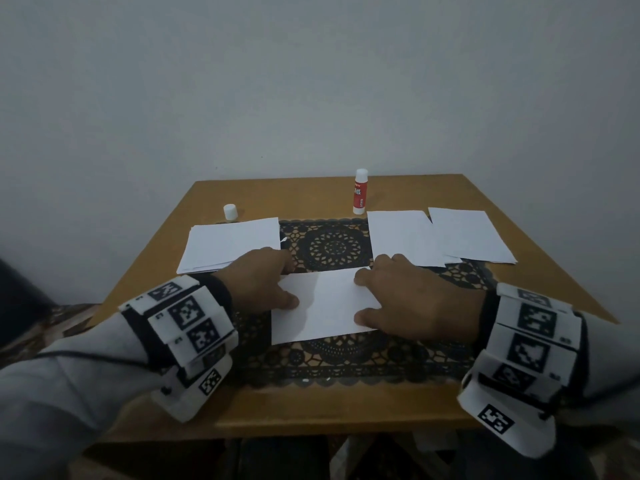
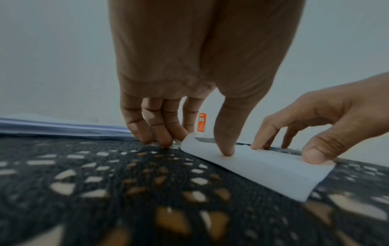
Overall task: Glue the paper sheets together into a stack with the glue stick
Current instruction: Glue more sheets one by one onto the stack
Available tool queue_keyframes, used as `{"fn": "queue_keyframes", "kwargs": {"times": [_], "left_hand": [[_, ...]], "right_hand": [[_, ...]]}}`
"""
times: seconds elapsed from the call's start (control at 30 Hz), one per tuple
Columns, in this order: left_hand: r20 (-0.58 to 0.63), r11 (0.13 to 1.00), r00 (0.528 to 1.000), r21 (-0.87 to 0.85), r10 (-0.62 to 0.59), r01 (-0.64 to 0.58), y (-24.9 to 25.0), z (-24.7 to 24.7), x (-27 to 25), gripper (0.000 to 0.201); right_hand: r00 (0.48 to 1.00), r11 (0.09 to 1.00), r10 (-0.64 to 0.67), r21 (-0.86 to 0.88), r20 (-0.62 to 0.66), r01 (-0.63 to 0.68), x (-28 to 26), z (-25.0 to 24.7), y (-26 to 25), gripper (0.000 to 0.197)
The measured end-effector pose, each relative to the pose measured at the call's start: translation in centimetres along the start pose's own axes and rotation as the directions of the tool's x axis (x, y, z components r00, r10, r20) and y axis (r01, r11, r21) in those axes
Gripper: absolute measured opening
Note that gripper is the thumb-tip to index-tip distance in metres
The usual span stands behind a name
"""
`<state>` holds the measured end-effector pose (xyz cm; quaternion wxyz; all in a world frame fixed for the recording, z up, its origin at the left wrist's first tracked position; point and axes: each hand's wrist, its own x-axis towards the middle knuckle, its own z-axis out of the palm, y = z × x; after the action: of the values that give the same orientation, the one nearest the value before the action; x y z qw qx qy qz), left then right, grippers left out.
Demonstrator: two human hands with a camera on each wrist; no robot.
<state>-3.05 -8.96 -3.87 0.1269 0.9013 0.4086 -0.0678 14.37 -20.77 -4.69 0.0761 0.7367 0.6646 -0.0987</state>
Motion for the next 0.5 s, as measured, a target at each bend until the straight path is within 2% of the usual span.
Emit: {"fn": "queue_keyframes", "kwargs": {"times": [0.17, 0.27, 0.33, 0.43, 0.5], "left_hand": [[-0.024, 0.995, 0.999, -0.091, -0.046, 0.043, -0.9, -0.1, 0.4, 0.020], [-0.073, 0.989, 0.997, -0.145, -0.029, 0.018, -1.2, -0.4, 0.2, 0.006], [-0.140, 0.981, 0.990, -0.195, -0.007, -0.020, -1.4, -1.2, -0.3, 0.002], [-0.194, 0.958, 0.981, -0.285, -0.021, -0.036, -2.3, -3.1, -0.9, 0.014], [-0.232, 0.931, 0.972, -0.362, -0.046, -0.042, -3.5, -4.2, -1.0, 0.016]], "right_hand": [[1.000, 1.000, 0.000, 0.019, -0.027, 0.001, 0.2, 0.0, 0.3, 0.057], [0.998, 0.997, 0.004, 0.071, -0.066, 0.001, 0.4, 0.1, 0.6, 0.057], [0.994, 0.982, 0.035, 0.189, -0.107, -0.014, 0.7, -0.2, 0.9, 0.054], [0.977, 0.914, 0.088, 0.406, -0.197, 0.000, 1.5, -1.4, 1.1, 0.033], [0.973, 0.797, 0.103, 0.602, -0.207, 0.044, 2.3, -2.2, 0.7, 0.025]]}}
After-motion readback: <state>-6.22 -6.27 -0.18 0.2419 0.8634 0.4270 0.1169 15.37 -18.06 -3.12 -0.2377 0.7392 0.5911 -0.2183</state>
